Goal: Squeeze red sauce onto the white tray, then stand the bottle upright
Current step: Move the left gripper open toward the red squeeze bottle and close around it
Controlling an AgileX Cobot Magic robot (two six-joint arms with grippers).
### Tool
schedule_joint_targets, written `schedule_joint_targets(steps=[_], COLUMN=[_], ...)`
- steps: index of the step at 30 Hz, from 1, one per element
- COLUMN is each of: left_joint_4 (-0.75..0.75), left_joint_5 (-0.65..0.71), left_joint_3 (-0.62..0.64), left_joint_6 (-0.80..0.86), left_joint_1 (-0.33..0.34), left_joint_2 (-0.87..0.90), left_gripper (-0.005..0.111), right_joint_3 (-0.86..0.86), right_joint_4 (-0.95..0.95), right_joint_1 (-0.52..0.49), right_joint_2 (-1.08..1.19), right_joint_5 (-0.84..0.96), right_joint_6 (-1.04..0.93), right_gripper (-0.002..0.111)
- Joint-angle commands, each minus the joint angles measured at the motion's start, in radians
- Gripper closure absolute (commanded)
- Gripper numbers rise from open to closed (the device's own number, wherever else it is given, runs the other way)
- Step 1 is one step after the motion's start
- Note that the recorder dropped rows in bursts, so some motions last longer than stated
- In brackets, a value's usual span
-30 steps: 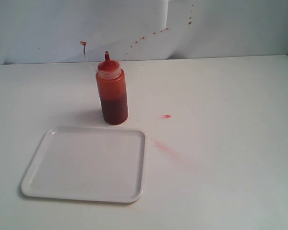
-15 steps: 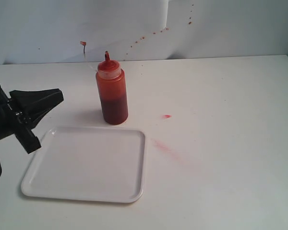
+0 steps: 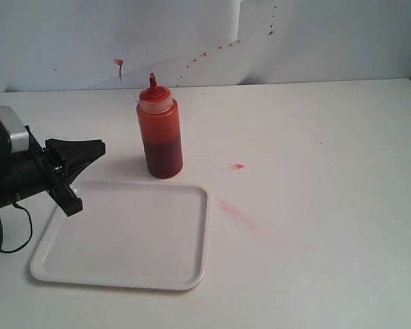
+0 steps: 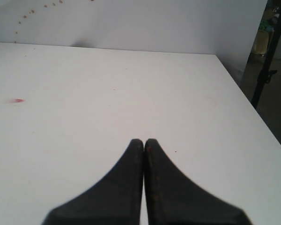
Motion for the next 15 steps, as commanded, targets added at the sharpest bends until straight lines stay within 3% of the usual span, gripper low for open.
schedule_joint_targets(steps=[1,5,8,10,15], left_joint_4=[-0.018,-0.036,-0.039,-0.039,-0.011], left_joint_5=[-0.014,-0.014,-0.01,-0.005,-0.028], left_joint_3=[-0.006,-0.006,-0.006,-0.006,-0.006], left_joint_6=[0.011,0.011,0.011,0.011,0.002], left_joint_1=[0.001,0.001,0.001,0.001,0.001], left_joint_2=[0.037,0.046,0.053,0.063,0.09], left_gripper=[0.106,0.105,0.094,0.076,0.018], right_joint_3=[0.003,0.003,0.003,0.003,0.003], right_joint_4=[0.002,0.002,0.002,0.002,0.002], right_joint_1=[0.001,0.001,0.001,0.001,0.001], right_joint_2=[-0.006,-0.006,-0.006,-0.006,-0.006], right_joint_5=[0.0,0.0,0.0,0.0,0.0], right_joint_6=[0.006,0.006,0.006,0.006,0.006], right_gripper=[0.108,0.108,0.108,0.108,0.108])
